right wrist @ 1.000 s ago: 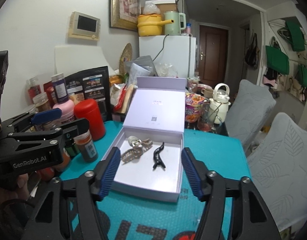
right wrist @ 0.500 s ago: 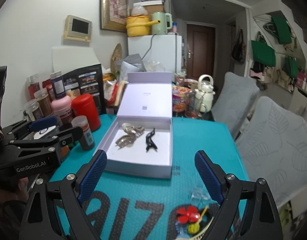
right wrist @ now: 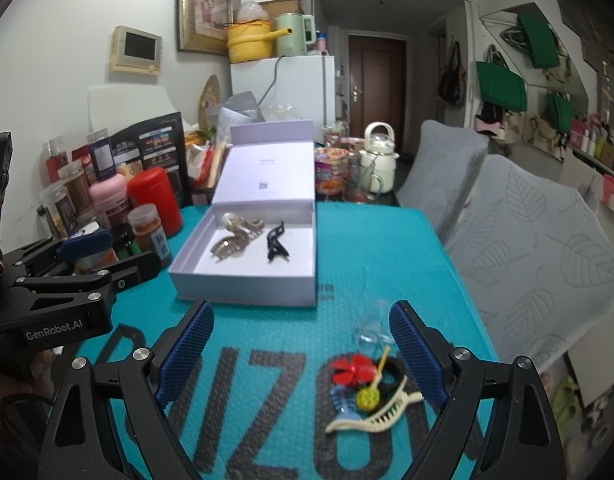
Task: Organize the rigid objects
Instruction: 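Withdraw both tools from the box back toward the remaining items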
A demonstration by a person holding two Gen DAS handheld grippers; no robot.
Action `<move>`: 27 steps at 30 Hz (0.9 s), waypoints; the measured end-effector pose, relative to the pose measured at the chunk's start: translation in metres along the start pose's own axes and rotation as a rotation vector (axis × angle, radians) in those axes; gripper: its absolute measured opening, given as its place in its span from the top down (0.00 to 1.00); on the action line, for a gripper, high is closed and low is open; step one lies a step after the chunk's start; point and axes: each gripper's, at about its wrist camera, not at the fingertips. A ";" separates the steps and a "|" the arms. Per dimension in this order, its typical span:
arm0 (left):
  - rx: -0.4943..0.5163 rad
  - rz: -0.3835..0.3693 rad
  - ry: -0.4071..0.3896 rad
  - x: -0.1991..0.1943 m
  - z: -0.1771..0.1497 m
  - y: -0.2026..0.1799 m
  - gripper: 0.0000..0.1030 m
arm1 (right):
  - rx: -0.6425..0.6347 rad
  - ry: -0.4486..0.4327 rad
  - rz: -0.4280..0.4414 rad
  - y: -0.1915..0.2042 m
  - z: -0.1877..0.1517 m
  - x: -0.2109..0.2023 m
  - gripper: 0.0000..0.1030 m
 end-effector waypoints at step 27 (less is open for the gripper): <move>0.034 -0.166 0.153 0.055 -0.054 -0.065 0.22 | 0.086 0.100 -0.104 -0.066 -0.074 0.001 0.12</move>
Point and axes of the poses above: each gripper's, at about its wrist camera, not at the fingertips, and x roughly the way its jaws point, y to its left, z to its top, and after that the axes turned 9 degrees about -y, right-handed
